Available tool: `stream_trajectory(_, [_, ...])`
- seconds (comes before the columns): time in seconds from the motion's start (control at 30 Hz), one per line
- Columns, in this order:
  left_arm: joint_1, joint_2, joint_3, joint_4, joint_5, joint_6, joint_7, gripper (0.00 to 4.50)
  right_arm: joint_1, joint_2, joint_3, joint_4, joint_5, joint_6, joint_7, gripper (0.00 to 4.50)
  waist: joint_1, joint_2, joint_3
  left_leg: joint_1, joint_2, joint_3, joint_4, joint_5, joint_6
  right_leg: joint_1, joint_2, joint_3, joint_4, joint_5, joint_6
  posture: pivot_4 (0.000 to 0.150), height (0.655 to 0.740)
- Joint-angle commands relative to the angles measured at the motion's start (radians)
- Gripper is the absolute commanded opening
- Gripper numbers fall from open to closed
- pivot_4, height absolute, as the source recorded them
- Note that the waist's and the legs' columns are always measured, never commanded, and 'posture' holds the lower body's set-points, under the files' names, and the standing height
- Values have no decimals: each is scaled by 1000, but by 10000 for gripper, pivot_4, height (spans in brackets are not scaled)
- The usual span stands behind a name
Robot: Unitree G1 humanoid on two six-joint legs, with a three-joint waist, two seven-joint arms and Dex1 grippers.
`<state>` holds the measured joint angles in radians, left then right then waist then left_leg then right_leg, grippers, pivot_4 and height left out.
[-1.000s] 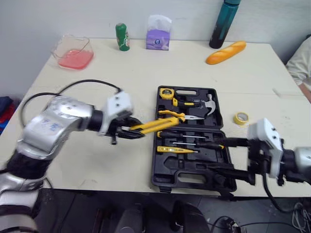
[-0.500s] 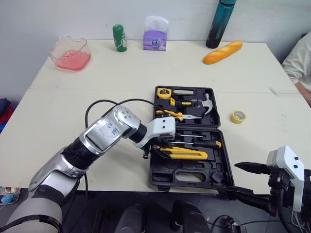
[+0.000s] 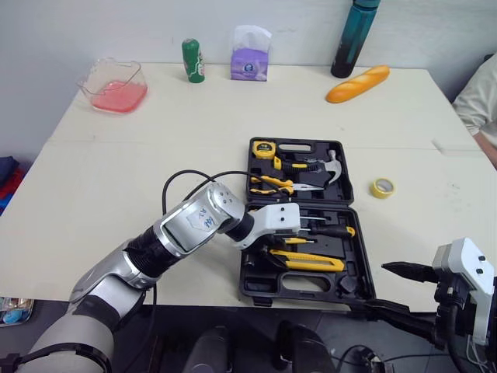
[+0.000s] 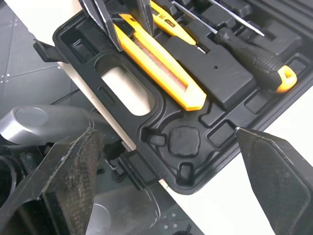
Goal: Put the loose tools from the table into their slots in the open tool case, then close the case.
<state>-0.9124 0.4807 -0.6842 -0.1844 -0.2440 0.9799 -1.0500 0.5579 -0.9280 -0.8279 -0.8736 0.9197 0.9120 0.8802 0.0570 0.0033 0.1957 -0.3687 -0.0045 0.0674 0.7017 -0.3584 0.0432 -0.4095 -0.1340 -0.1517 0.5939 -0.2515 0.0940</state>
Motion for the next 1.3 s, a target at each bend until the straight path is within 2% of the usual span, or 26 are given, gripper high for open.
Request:
stream_trajectory(0.03, [4, -7, 18, -34, -13, 18, -1, 24614, -9, -5, 0, -1, -8, -20, -3, 45000, 0, 0, 0, 0, 0, 0, 0, 0, 0, 0, 0, 0, 0, 0, 0, 1500, 7314])
stream_trajectory(0.07, [5, -13, 29, -33, -18, 12, 2, 27589, -10, -6, 1, 2, -8, -21, -3, 45000, 1, 0, 0, 0, 0, 0, 0, 0, 0, 0, 0, 0, 0, 0, 0, 1500, 7314])
stream_trajectory(0.17, [5, -17, 69, -24, -24, -39, -2, 41711, -17, -10, 4, 6, -8, -24, -5, 45000, 0, 0, 0, 0, 0, 0, 0, 0, 0, 0, 0, 0, 0, 0, 0, 1500, 7314])
stream_trajectory(0.2, [6, -16, 77, -23, -25, -51, -3, 44772, -18, -11, 5, 7, -8, -25, -6, 45000, 0, 0, 0, 0, 0, 0, 0, 0, 0, 0, 0, 0, 0, 0, 0, 1500, 7314])
stream_trajectory(0.37, [64, -21, 201, 24, -92, -240, -85, 44772, -23, -9, 5, 8, -10, -28, -5, 45000, -1, 0, 0, 0, 0, 0, 0, 0, 0, 0, 0, 0, 0, 0, 0, 1500, 7314])
stream_trajectory(0.47, [149, -85, 287, 75, -141, -368, -91, 44772, -33, -9, 17, 7, -10, -31, -14, 45000, -1, 0, 0, 1, 0, 0, 1, 0, 0, 1, 0, 0, 0, 0, 0, 1500, 7314])
stream_trajectory(0.5, [165, -96, 298, 89, -145, -381, -92, 39180, -37, -10, 21, 7, -9, -31, -17, 45000, 0, 0, 0, 0, 0, 0, 1, 0, 0, 1, 0, 0, 0, 0, 0, 1500, 7314])
stream_trajectory(0.53, [174, -101, 301, 101, -140, -392, -93, 36431, -41, -10, 25, 8, -9, -31, -19, 45000, 1, 0, 0, 1, 0, 0, 1, 0, 0, 1, -1, -1, 0, 0, 0, 1500, 7314])
stream_trajectory(0.77, [234, -96, 255, 122, -79, -462, -106, 1917, -59, -18, 40, 14, -16, -31, -18, 45000, 0, 0, 0, 0, 0, -1, 2, 0, 0, 1, -1, -1, 0, 0, 0, 1500, 7314])
stream_trajectory(0.8, [242, -91, 246, 118, -69, -469, -109, 374, -61, -19, 41, 14, -17, -31, -17, 45000, -1, 0, 0, 0, 0, -1, 2, 0, 0, 1, -1, -1, 0, 0, 0, 1500, 7314])
stream_trajectory(1.1, [256, -55, 142, 151, 70, -441, -77, 374, -72, -22, 59, 18, -28, -32, -14, 45000, 2, 0, 0, 0, 0, -1, 2, 0, 0, 1, -1, -1, 0, 0, 0, 1500, 7314])
stream_trajectory(1.3, [257, 4, 42, 144, 157, -408, -95, 374, -73, -18, 74, 20, -41, -33, -14, 45000, 0, 0, -5, 2, 0, -1, 2, 0, 0, 3, -1, -1, 0, 0, 0, 1500, 7314])
